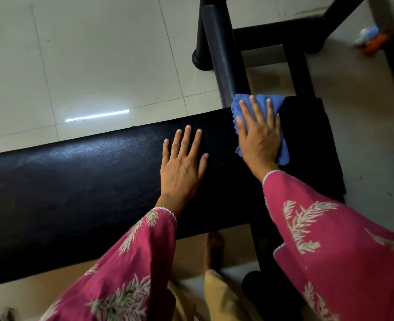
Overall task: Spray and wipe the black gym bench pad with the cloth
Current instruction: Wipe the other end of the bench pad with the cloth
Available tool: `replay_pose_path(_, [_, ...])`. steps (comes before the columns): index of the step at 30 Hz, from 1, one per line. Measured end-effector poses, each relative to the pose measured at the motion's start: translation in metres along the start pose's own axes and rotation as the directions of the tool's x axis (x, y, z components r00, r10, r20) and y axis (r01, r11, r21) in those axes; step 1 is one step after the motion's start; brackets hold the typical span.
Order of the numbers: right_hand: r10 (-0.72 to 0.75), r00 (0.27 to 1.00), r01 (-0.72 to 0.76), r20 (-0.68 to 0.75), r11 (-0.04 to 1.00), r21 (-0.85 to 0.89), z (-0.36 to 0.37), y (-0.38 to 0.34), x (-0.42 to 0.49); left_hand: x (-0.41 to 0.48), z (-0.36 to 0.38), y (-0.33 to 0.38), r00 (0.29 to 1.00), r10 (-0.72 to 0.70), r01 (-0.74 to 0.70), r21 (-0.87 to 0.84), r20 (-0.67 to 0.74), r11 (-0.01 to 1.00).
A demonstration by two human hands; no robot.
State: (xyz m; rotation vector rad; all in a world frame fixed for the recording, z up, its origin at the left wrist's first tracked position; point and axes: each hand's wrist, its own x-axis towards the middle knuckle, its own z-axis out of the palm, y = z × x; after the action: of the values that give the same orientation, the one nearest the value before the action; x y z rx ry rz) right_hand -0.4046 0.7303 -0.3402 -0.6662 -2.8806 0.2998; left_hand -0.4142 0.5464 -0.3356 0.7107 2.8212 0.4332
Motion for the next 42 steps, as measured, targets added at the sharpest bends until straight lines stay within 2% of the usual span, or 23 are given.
replay_pose_path(4, [-0.281, 0.959, 0.282, 0.038, 0.959, -0.033, 0.001, 0.012, -0.010, 0.004, -0.001, 0.005, 1.000, -0.002, 0.002, -0.009, 0.005, 1.000])
replay_pose_path(5, [-0.252, 0.967, 0.253, 0.027, 0.967, -0.030, -0.001, 0.020, -0.006, 0.005, -0.001, 0.006, 1.000, 0.000, 0.000, -0.010, 0.007, 1.000])
replay_pose_path(8, [0.044, 0.999, -0.043, -0.022, 0.999, 0.013, -0.003, 0.022, -0.002, 0.008, -0.001, 0.011, 1.000, 0.009, -0.009, -0.015, 0.010, 1.000])
replay_pose_path(9, [0.066, 0.998, -0.066, -0.023, 0.998, 0.004, -0.003, 0.017, -0.005, 0.008, -0.001, 0.012, 1.000, 0.010, -0.010, -0.017, 0.010, 1.000])
replay_pose_path(10, [0.025, 1.000, -0.025, -0.008, 1.000, -0.009, -0.002, 0.013, -0.010, 0.009, -0.001, 0.014, 1.000, 0.014, -0.014, -0.020, 0.013, 1.000])
replay_pose_path(13, [-0.229, 0.971, 0.230, 0.065, 0.973, -0.017, -0.006, 0.029, -0.014, 0.011, -0.001, 0.020, 0.999, 0.032, -0.031, -0.024, 0.022, 0.999])
replay_pose_path(14, [-0.232, 0.970, 0.234, 0.070, 0.972, -0.023, -0.008, 0.037, -0.010, 0.011, -0.001, 0.022, 0.999, 0.036, -0.035, -0.023, 0.024, 0.999])
replay_pose_path(15, [-0.166, 0.984, 0.168, 0.062, 0.985, -0.025, -0.010, 0.042, -0.005, 0.012, -0.001, 0.023, 0.999, 0.037, -0.036, -0.022, 0.027, 0.999])
replay_pose_path(17, [0.057, 0.998, -0.057, 0.028, 0.998, -0.005, -0.009, 0.039, 0.000, 0.012, -0.001, 0.024, 0.999, 0.037, -0.036, -0.020, 0.031, 0.999])
replay_pose_path(18, [0.118, 0.993, -0.118, 0.008, 0.993, -0.002, -0.008, 0.031, -0.003, 0.012, 0.000, 0.024, 0.999, 0.036, -0.036, -0.018, 0.033, 0.999])
replay_pose_path(19, [0.109, 0.994, -0.109, -0.010, 0.994, -0.009, -0.007, 0.022, -0.009, 0.011, 0.000, 0.024, 0.999, 0.035, -0.034, -0.016, 0.035, 0.999])
replay_pose_path(22, [-0.143, 0.989, 0.144, 0.026, 0.988, -0.051, -0.006, 0.026, -0.030, 0.010, -0.001, 0.024, 0.999, 0.035, -0.034, -0.023, 0.040, 0.999])
replay_pose_path(23, [-0.168, 0.984, 0.171, 0.053, 0.984, -0.056, -0.009, 0.033, -0.032, 0.010, -0.001, 0.025, 0.998, 0.038, -0.037, -0.021, 0.043, 0.999])
replay_pose_path(24, [-0.117, 0.992, 0.120, 0.050, 0.991, -0.052, -0.010, 0.038, -0.031, 0.009, -0.002, 0.024, 0.998, 0.041, -0.041, -0.016, 0.048, 0.999])
replay_pose_path(27, [0.197, 0.979, -0.198, -0.044, 0.980, -0.023, -0.009, 0.031, -0.034, 0.006, -0.003, 0.024, 0.997, 0.050, -0.050, -0.001, 0.060, 0.999])
replay_pose_path(28, [0.208, 0.977, -0.210, -0.053, 0.977, -0.028, -0.009, 0.024, -0.040, 0.005, -0.003, 0.024, 0.997, 0.050, -0.050, 0.001, 0.061, 0.999])
replay_pose_path(32, [-0.128, 0.991, 0.130, 0.037, 0.990, -0.054, -0.013, 0.037, -0.071, 0.000, -0.002, 0.028, 0.996, 0.056, -0.055, -0.017, 0.072, 0.998])
replay_pose_path(33, [-0.127, 0.991, 0.129, 0.036, 0.991, -0.049, -0.016, 0.046, -0.073, -0.002, -0.002, 0.029, 0.996, 0.059, -0.058, -0.018, 0.072, 0.998])
replay_pose_path(36, [0.148, 0.988, -0.150, -0.052, 0.988, -0.042, -0.016, 0.045, -0.077, -0.005, -0.001, 0.033, 0.995, 0.070, -0.069, -0.018, 0.077, 0.997])
replay_pose_path(37, [0.194, 0.979, -0.197, -0.065, 0.979, -0.047, -0.015, 0.038, -0.081, -0.006, -0.001, 0.034, 0.994, 0.071, -0.070, -0.016, 0.079, 0.997])
replay_pose_path(38, [0.175, 0.983, -0.178, -0.053, 0.983, -0.053, -0.015, 0.032, -0.086, -0.007, 0.000, 0.035, 0.994, 0.071, -0.070, -0.017, 0.078, 0.997])
replay_pose_path(41, [-0.057, 0.997, 0.059, 0.042, 0.997, -0.051, -0.020, 0.047, -0.100, -0.009, 0.001, 0.038, 0.995, 0.069, -0.067, -0.031, 0.075, 0.997])
replay_pose_path(42, [-0.070, 0.996, 0.073, 0.051, 0.996, -0.054, -0.023, 0.056, -0.103, -0.010, 0.001, 0.039, 0.995, 0.073, -0.071, -0.032, 0.072, 0.997])
